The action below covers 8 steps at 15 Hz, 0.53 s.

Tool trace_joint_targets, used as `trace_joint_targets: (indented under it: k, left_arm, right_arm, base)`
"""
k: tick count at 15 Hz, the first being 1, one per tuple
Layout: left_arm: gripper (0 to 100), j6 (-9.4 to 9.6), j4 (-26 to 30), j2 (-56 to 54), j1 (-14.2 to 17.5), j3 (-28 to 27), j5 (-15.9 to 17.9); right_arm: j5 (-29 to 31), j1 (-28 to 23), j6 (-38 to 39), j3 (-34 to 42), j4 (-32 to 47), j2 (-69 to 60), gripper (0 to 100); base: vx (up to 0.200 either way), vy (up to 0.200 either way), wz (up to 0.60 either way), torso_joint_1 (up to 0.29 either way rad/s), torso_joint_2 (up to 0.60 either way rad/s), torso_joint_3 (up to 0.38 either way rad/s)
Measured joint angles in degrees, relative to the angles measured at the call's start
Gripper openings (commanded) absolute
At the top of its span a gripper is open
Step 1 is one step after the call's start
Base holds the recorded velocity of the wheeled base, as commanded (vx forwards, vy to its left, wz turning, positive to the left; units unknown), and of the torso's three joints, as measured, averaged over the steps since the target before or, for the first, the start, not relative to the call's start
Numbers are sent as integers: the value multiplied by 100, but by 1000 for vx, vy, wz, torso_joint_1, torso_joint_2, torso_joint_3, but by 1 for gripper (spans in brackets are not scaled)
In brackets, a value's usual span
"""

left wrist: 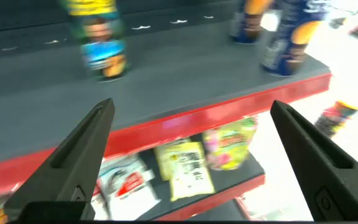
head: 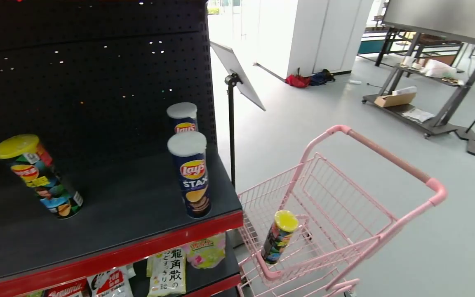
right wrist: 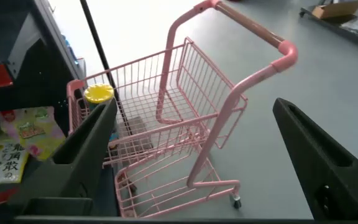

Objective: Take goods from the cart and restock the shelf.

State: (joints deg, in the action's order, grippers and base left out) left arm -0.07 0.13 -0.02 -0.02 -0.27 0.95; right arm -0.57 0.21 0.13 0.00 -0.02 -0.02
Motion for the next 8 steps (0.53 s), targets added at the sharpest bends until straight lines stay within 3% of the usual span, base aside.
trace_joint_targets:
  k: [4, 8]
  left_arm:
    - [100, 0, 5, 0, 0, 0, -2]
    - [100, 0, 2, 0, 2, 0, -2]
  right_arm:
    - [2, -2, -4, 0, -5, 0, 100]
    - [9, 1, 2, 0, -7, 0, 100]
  base:
    - [0, 0, 0, 0, 0, 0]
    - [0, 0, 0, -111, 266, 143]
